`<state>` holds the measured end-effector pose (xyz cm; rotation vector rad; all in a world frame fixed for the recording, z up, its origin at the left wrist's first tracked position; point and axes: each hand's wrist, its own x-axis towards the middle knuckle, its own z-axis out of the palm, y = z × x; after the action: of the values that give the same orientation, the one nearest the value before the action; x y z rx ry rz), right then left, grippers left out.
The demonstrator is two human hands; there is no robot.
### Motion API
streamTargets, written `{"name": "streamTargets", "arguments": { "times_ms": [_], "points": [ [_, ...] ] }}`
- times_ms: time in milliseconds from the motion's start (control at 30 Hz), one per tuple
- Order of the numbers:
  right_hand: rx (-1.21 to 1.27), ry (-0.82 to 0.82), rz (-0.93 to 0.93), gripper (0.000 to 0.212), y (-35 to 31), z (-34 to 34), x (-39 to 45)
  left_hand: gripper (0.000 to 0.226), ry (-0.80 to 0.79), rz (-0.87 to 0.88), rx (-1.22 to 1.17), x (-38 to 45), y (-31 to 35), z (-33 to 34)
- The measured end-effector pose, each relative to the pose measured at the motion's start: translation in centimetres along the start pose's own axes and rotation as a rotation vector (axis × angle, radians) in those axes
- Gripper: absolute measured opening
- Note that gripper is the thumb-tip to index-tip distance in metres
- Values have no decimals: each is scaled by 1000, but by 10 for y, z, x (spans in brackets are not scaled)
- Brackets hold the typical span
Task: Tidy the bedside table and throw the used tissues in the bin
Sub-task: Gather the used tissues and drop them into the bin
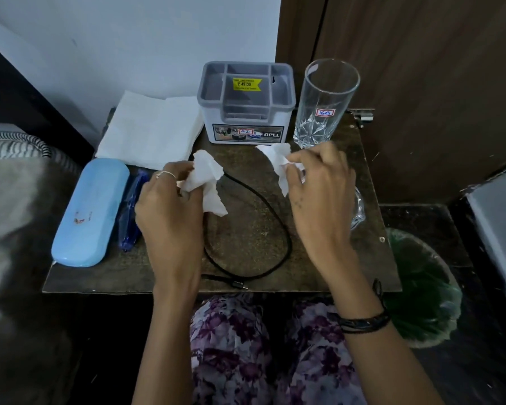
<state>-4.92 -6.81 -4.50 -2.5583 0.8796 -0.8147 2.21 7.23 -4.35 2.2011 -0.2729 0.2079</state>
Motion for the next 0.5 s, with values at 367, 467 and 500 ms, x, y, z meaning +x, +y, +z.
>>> {"name": "streamTargets", "arguments": {
  "times_ms": [367,467,500],
  "points": [
    [381,149,309,11,56,-73,-52,22,-375,177,-127,-78,97,50],
    [415,270,443,9,102,-101,-58,24,-497,254,-217,-113,127,79],
    [427,305,493,10,120,-108,-60,26,-533,262,-246,-126,136,92]
  ]
}}
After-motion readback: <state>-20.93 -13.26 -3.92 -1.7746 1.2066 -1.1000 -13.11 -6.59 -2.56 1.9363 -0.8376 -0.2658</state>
